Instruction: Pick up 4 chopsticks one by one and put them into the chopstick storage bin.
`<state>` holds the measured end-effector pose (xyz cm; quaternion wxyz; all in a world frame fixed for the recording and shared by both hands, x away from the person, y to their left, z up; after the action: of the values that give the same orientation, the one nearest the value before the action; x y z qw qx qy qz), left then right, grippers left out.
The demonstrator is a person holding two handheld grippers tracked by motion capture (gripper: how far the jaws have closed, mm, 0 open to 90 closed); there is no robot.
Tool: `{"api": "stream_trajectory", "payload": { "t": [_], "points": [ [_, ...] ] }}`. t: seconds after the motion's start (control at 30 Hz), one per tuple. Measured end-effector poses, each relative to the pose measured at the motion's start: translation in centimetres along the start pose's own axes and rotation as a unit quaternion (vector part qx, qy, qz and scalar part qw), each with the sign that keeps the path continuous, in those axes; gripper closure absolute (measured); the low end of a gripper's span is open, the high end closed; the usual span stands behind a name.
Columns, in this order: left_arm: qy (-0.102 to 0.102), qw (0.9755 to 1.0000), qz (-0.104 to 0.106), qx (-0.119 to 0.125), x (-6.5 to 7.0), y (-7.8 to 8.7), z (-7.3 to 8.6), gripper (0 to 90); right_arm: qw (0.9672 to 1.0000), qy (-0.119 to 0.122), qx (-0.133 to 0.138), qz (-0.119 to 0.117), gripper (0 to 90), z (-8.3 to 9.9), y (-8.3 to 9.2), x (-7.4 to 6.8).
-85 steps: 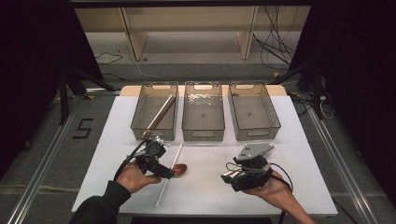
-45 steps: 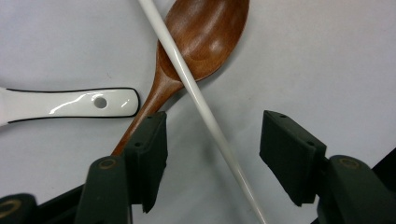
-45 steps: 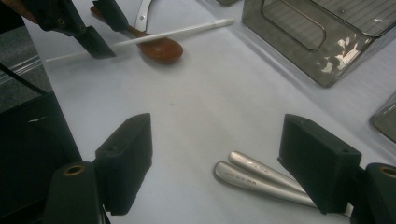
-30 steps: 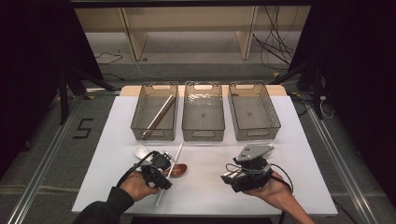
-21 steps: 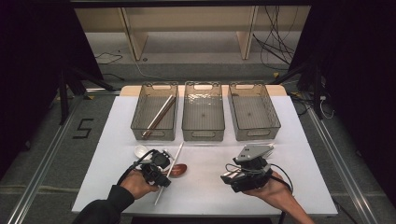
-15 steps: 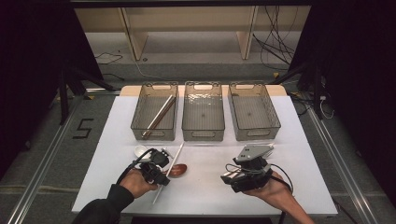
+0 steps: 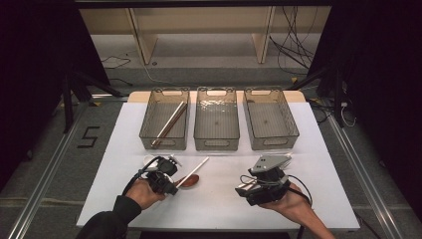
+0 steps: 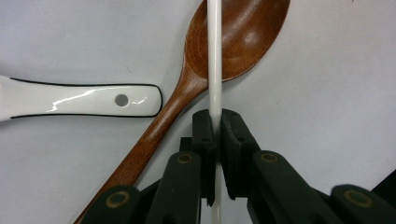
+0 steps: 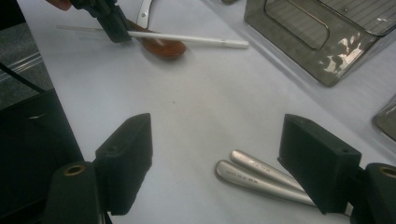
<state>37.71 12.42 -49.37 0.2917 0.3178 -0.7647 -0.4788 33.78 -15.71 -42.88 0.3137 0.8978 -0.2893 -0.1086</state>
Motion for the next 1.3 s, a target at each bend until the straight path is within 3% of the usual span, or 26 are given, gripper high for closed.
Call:
{"api": "stream_trajectory", "payload": {
  "t": [0.3, 0.67, 1.03, 1.3],
  "points": [
    [-0.021, 0.9995, 0.004, 0.023, 0.4, 1.2, -0.4, 85.0, 1.0000, -0.001, 0.000, -0.001, 26.6, 0.0, 0.0, 0.0],
    [-0.018, 0.9974, 0.016, 0.067, 0.3, 2.8, -1.6, 85.0, 1.0000, -0.001, 0.002, -0.001, 26.6, 0.0, 0.0, 0.0],
    [-0.019, 0.9948, 0.011, 0.099, -0.8, 4.1, -3.3, 85.0, 1.0000, -0.005, 0.006, 0.000, 26.6, -0.1, 0.0, 0.1],
    [-0.006, 0.9921, 0.006, 0.125, -1.9, 5.0, -4.7, 85.0, 0.9999, -0.008, 0.011, 0.002, 26.5, -0.1, 0.2, 0.2]
  ]
}}
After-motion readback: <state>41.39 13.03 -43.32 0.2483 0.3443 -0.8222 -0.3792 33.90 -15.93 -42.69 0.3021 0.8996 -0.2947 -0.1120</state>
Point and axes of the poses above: each handheld gripper's, and its own axes: y roughly backward along the jaws, z roughly out of its underside, x roughly to its right, the point moved 4 cm from there along -y, roughly forward along the jaws, and after that the axes turned 7 degrees about x, right-handed, at the moved point
